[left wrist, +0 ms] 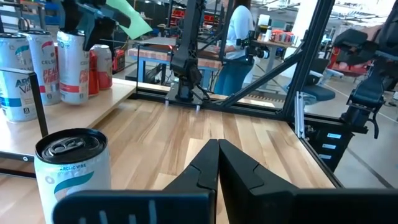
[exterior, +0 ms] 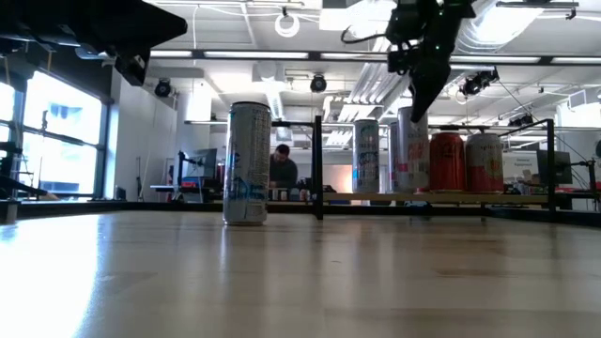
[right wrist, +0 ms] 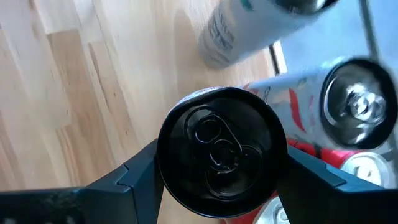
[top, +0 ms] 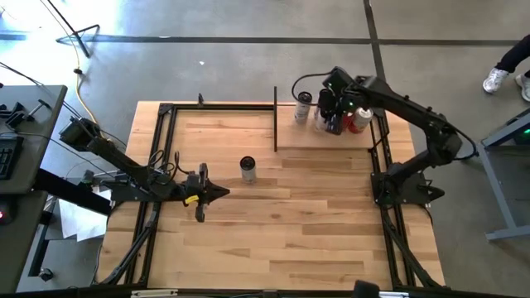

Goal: Place canned beverage on shelf
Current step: Put the peach vibe soda can on the shelf aligned with the other peach vibe soda can

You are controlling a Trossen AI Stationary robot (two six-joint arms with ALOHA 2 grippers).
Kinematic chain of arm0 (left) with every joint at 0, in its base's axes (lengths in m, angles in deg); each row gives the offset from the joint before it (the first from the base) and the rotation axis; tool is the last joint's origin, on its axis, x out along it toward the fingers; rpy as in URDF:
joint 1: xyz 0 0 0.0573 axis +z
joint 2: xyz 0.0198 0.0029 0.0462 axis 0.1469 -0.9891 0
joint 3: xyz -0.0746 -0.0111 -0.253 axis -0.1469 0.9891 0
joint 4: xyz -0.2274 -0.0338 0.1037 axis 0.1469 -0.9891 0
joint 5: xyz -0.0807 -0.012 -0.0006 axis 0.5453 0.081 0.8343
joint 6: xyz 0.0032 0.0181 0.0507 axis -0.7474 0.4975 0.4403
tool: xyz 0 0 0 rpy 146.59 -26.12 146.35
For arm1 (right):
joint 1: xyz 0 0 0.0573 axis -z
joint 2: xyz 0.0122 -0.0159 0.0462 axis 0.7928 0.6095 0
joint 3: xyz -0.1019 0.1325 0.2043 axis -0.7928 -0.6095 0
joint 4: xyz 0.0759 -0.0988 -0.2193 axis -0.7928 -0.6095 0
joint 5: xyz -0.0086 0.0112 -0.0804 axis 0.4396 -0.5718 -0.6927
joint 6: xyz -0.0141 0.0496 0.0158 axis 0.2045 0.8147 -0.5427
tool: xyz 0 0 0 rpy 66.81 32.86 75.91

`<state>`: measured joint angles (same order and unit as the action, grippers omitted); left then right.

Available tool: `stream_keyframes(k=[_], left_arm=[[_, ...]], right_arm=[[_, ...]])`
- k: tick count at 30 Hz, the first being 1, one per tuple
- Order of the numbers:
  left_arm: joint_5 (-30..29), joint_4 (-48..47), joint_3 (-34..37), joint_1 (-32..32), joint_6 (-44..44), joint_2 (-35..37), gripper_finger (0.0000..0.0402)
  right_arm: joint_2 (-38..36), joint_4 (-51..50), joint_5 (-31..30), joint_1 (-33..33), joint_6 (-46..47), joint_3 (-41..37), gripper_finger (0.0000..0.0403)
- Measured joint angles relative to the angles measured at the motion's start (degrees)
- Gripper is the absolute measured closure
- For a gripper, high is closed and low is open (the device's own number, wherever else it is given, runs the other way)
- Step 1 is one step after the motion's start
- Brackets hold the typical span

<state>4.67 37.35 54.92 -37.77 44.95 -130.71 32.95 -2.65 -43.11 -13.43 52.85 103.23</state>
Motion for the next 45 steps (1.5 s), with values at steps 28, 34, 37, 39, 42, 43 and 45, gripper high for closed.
stream_keyframes(k=[28, 34, 37, 39, 42, 43, 45], left_arm=[[0.2, 1.1, 0.0, 0.0, -0.2, 0.0, 0.0399], [1.0, 1.3, 0.0, 0.0, -0.2, 0.0, 0.0399], [1.0, 1.4, 0.0, 0.0, -0.2, 0.0, 0.0399], [1.0, 1.3, 0.0, 0.0, -0.2, 0.0, 0.0399], [1.1, 1.3, 0.0, 0.0, -0.2, 0.0, 0.0399], [1.1, 1.3, 0.0, 0.0, -0.2, 0.0, 0.0399], [1.1, 1.3, 0.0, 0.0, -0.2, 0.0, 0.0399]], right_arm=[[1.8, 1.8, 2.3, 2.7, 5.4, 0.0, 0.0134], [1.8, 1.7, 2.4, 2.7, 7.2, 0.0, 0.0133], [1.8, 2.0, 1.7, 2.7, 7.4, 0.0, 0.0132], [1.8, 2.1, 1.2, 2.7, 6.4, 0.0, 0.0132], [1.8, 1.7, 1.3, 2.7, 5.9, 0.0, 0.0132], [1.8, 1.7, 1.2, 2.7, 5.9, 0.0, 0.0132], [1.8, 1.7, 1.1, 2.6, 5.9, 0.0, 0.0132]])
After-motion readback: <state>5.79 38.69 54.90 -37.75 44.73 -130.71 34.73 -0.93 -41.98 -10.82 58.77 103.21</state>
